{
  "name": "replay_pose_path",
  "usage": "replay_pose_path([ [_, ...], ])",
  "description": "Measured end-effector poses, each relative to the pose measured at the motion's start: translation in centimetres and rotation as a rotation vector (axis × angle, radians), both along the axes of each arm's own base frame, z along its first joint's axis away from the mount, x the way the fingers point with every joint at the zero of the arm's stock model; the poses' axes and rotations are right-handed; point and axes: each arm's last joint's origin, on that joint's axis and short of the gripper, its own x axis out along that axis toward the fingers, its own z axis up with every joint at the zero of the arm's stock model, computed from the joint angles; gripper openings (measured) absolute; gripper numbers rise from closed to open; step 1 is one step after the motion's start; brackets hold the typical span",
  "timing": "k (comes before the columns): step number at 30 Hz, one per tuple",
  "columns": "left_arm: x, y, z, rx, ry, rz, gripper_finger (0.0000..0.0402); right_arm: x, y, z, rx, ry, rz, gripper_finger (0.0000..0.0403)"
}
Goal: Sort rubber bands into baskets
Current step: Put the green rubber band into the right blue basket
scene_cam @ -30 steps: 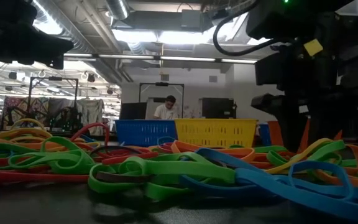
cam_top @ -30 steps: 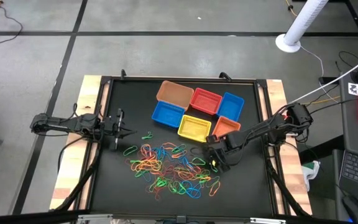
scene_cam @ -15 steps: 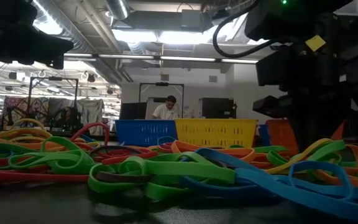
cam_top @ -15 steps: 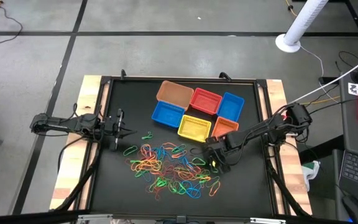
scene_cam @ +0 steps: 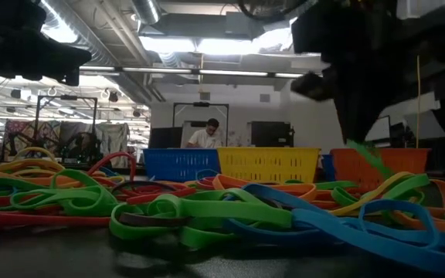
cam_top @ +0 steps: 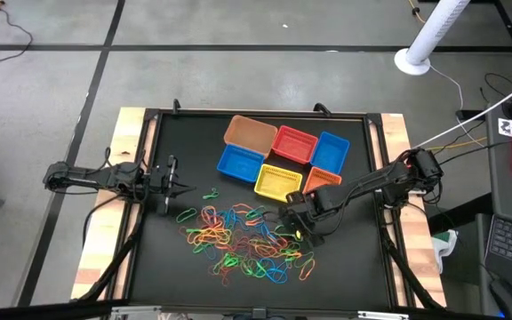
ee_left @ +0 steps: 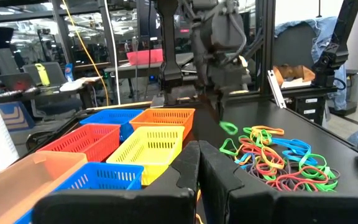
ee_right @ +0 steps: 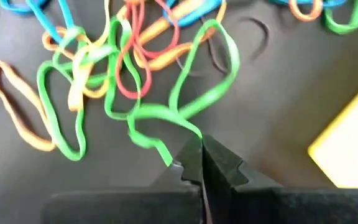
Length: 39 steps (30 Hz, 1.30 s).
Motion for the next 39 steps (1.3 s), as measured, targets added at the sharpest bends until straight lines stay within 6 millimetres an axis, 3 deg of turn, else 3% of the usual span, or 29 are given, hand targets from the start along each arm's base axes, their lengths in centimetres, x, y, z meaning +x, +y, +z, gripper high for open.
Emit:
replay_pose_path([
  [7,0.0,0.0,0.0,0.000,0.000,0.000,0.0004,-0.4,-0.9,3.6,-0.154,0.100,0.009,0.0002],
  [13,0.0,0.0,0.0,-0.027,0.000,0.001,0.0004,-1.1,-3.6,5.3,-0.235,0.176,-0.027,0.0001],
  [20,0.0,0.1,0.1,-0.099,-0.006,0.022,0.0004,-2.5,-8.8,7.0,-0.307,0.240,-0.128,0.0001],
  [26,0.0,0.2,0.6,-0.106,-0.053,0.050,0.0004,-3.4,-14.5,7.4,-0.359,0.277,-0.228,0.0000],
  [32,0.0,0.3,1.4,-0.162,-0.142,0.081,0.0004,-4.7,-19.7,7.2,-0.313,0.318,-0.346,0.0001],
  [39,0.7,0.3,1.8,-0.163,-0.164,0.106,0.0004,-6.5,-23.6,7.1,-0.196,0.317,-0.504,0.0018],
])
